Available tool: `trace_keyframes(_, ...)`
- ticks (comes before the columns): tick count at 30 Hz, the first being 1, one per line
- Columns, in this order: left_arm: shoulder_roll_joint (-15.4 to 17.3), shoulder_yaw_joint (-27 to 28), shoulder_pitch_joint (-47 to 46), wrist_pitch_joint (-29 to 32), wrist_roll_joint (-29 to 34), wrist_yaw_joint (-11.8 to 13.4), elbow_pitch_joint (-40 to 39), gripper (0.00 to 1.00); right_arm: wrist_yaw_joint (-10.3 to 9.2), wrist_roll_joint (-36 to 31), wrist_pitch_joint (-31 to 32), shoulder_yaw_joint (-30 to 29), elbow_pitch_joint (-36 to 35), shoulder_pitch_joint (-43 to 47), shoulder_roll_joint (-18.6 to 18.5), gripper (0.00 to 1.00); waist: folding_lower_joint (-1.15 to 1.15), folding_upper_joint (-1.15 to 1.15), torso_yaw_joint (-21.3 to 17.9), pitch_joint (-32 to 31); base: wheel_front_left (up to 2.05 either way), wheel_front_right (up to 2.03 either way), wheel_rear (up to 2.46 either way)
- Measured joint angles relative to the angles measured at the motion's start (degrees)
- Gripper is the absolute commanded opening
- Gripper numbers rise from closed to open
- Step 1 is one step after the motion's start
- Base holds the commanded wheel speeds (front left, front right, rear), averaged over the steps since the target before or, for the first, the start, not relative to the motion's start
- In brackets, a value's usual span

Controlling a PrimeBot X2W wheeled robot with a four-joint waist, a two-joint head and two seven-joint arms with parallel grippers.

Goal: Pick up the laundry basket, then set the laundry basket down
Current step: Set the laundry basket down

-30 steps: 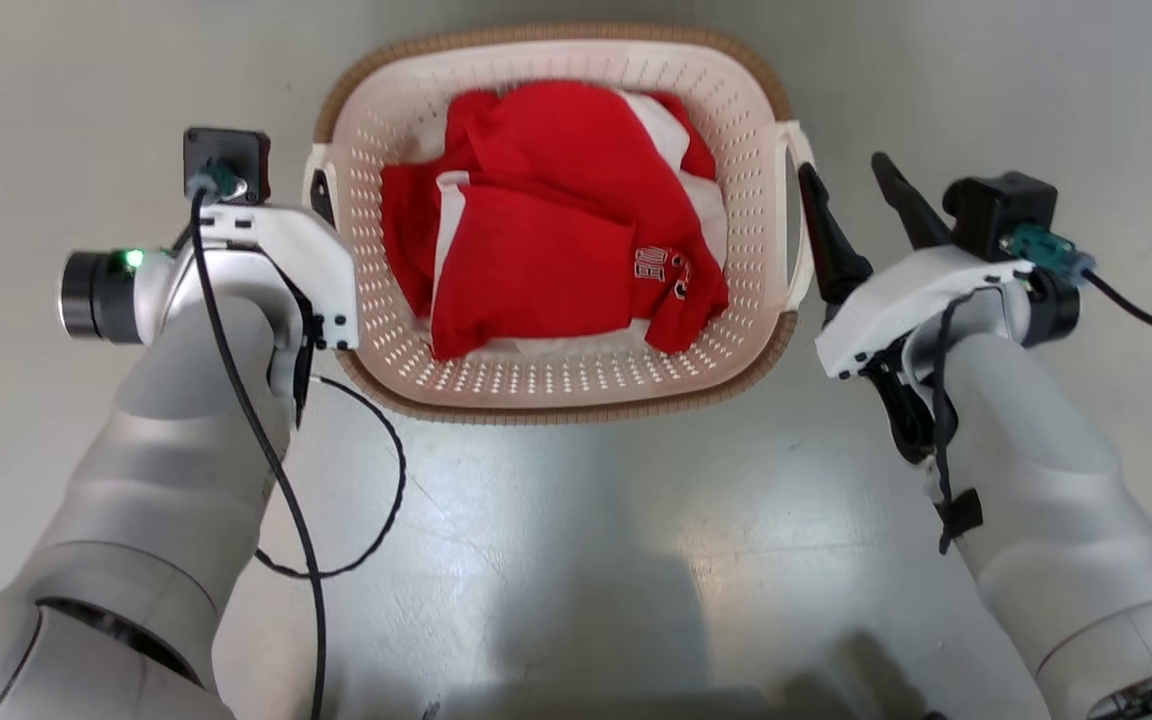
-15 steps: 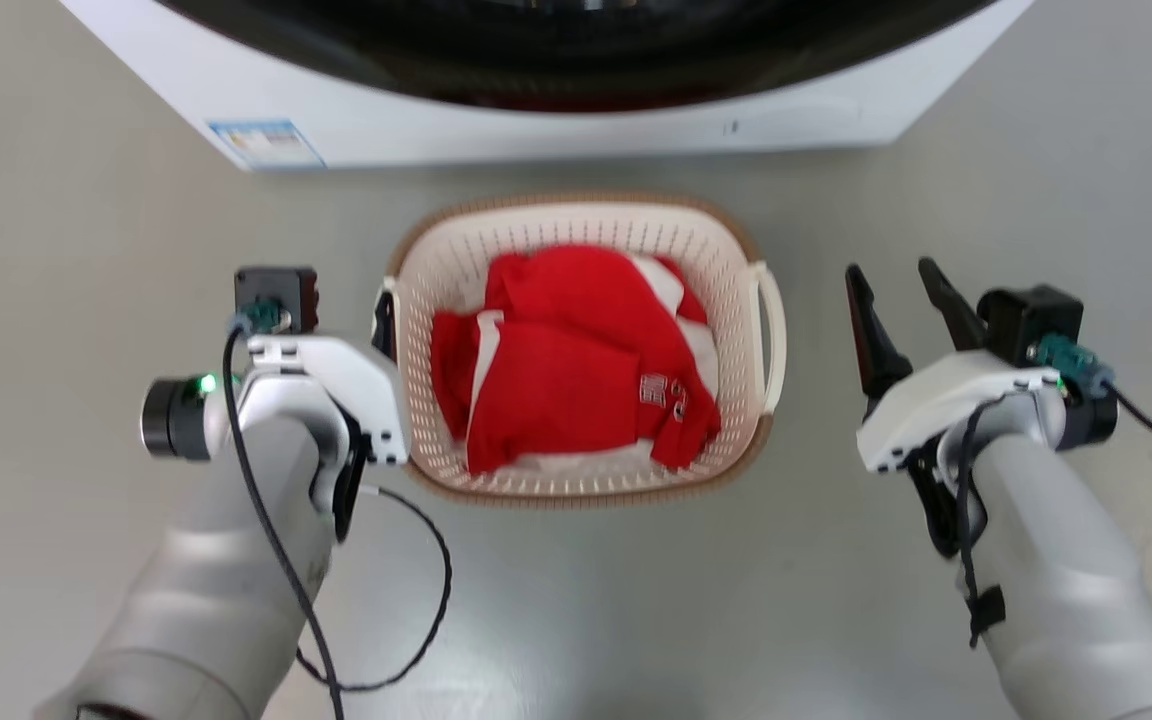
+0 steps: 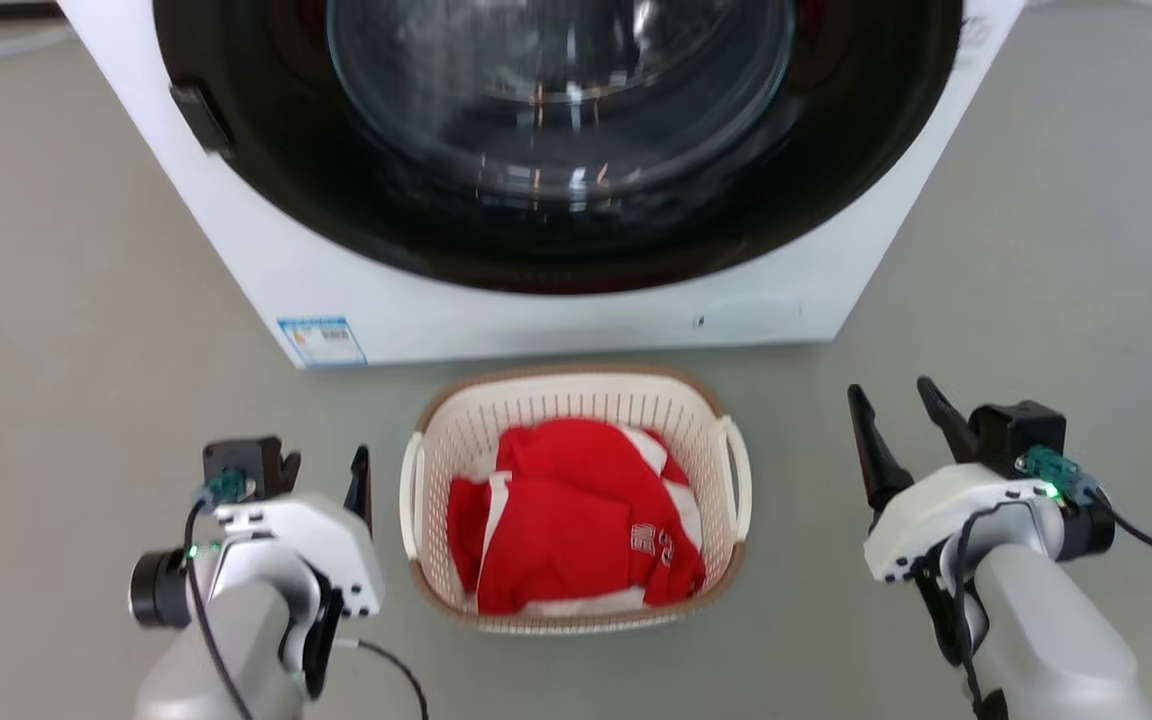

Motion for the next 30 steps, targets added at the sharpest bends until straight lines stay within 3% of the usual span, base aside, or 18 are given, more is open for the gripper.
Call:
trace_keyframes(15, 2.47, 10.87, 18.74, 0.0, 6.87, 0.6, -16.12, 1.0, 0.0, -0.3, 0.01, 0.38, -8.29, 11.12, -2.02, 1.0, 0.0, 0.0, -1.32, -12.64, 0.0, 0.0, 0.0)
trace_keyframes(30, 2.85, 17.42, 30.95, 0.0, 11.21, 1.4, -30.16, 1.0, 0.0, 0.42, 0.01, -0.81, -20.75, 22.78, -3.3, 1.0, 0.0, 0.0, -1.74, -15.35, 0.0, 0.0, 0.0)
